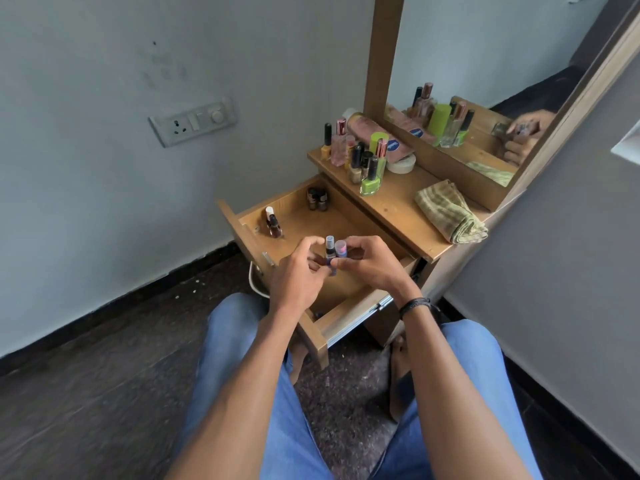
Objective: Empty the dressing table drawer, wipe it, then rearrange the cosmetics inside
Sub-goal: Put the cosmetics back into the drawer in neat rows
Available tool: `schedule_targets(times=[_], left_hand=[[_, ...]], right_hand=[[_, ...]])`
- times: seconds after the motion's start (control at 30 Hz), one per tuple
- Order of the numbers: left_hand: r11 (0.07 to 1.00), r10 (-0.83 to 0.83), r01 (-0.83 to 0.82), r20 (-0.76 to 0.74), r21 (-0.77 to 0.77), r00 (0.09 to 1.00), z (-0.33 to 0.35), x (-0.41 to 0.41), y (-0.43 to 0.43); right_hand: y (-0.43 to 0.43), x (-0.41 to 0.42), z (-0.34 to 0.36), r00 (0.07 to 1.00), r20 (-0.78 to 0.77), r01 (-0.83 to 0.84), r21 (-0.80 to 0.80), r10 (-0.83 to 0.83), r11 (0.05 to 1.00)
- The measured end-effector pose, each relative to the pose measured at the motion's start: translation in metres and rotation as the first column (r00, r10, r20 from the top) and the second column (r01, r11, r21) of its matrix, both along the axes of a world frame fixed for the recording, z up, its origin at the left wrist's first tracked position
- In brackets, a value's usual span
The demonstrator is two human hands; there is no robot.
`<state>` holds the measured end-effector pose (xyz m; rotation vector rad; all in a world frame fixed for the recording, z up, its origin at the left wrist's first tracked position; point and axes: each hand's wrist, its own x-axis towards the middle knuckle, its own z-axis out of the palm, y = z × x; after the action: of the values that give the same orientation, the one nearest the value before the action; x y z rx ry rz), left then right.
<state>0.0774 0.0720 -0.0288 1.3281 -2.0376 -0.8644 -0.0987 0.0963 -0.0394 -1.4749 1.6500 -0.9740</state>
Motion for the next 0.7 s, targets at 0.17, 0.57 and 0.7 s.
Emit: schedule_targets(times=[0.17,0.57,0.7], left_hand=[[0.996,-0.086,0.09,0.257,-0.002,0.962,0.0,0.002,-0.001],[0.998,-0.053,0.048,0.222,0.027,0.974,0.005,0.023,-0.02],[0.991,-0.118,0.099,0.231,0.092,0.966,0.007,0.026,-0.022]], right_hand=[[0.003,-0.006,-0.003,0.988,-0.127,-0.075,0.079,0.085,0.994],[-0.002,0.019,-0.007,0.838,-0.389,-0.273,0.306,0.382,0.912],[-0.003,0.024,-0.005,0.801,-0.427,-0.289,0.339,0.42,0.895]])
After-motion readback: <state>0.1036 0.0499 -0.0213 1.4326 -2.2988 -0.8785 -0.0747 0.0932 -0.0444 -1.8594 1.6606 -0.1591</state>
